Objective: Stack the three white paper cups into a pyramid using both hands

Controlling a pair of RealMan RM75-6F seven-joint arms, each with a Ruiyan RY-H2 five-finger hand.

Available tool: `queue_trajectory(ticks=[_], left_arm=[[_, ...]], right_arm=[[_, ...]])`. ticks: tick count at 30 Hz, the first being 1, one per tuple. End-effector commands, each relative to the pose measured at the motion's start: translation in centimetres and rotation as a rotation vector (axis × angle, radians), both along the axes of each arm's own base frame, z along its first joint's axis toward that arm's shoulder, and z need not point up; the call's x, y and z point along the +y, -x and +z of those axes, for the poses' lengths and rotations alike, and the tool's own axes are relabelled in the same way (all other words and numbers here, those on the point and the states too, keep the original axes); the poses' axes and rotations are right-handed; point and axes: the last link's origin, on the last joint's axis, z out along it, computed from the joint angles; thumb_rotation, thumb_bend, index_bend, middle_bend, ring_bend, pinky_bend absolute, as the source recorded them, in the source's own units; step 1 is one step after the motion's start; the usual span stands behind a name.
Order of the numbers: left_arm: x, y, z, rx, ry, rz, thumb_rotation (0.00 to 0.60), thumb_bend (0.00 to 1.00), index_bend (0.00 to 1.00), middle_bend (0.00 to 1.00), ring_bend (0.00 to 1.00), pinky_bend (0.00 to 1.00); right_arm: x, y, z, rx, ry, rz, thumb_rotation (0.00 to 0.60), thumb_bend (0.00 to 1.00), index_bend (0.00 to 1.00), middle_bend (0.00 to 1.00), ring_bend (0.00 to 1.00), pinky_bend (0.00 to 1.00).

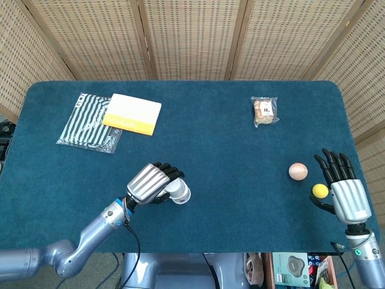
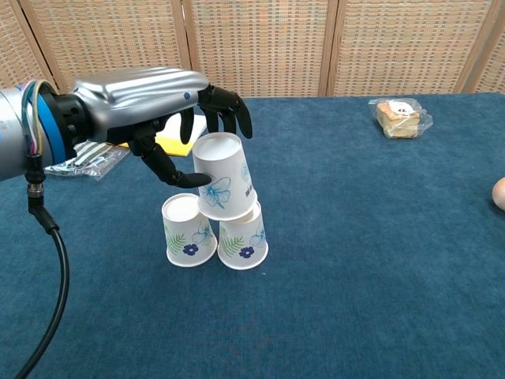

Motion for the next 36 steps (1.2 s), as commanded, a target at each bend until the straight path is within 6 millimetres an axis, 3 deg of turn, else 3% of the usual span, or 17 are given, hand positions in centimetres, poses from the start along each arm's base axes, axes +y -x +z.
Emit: queue_trajectory(ticks=[1, 21, 25, 34, 36], left_arm=[[0.06, 0.09, -0.22, 0.007, -0.005, 0.009, 0.6, 0.33, 0.29, 0.37, 0.33, 0.44], [0.24, 0.72, -0.19, 0.027, -0.012, 0.039, 0.6, 0.33, 0.29, 0.37, 0.33, 0.44], [0.15, 0.73, -0.24, 0.028, -0.004, 0.038, 0.6, 0.33, 0.29, 0.29, 0.28, 0.43], [-0.06, 1.04, 0.25, 0.044, -0.007, 0.027, 0.6, 0.33, 0.15, 0.21, 0.18, 0.39], [-0.16, 1.08, 0.45, 0.042, -0.002, 0.032, 0.6, 0.33, 0.07, 0.16, 0.15, 0.37]], right_arm=[[0.0, 0.04, 0.11, -0.003, 0.003, -0.001, 0.6, 0.0, 0.0, 0.0, 0.0, 0.0], [-0.04, 0.06, 0.27, -0.011, 0.012, -0.006, 0.6, 0.0, 0.0, 0.0, 0.0, 0.0], [-0.02, 0.03, 0.27, -0.011, 0.013, -0.005, 0.6, 0.0, 0.0, 0.0, 0.0, 0.0], [-0.01, 0.03, 0.27, -0.013, 0.017, -0.007, 0.6, 0.0, 0.0, 0.0, 0.0, 0.0], [-0.02, -0.01, 0.27, -0.013, 0.017, -0.006, 0.6, 0.0, 0.0, 0.0, 0.0, 0.0]])
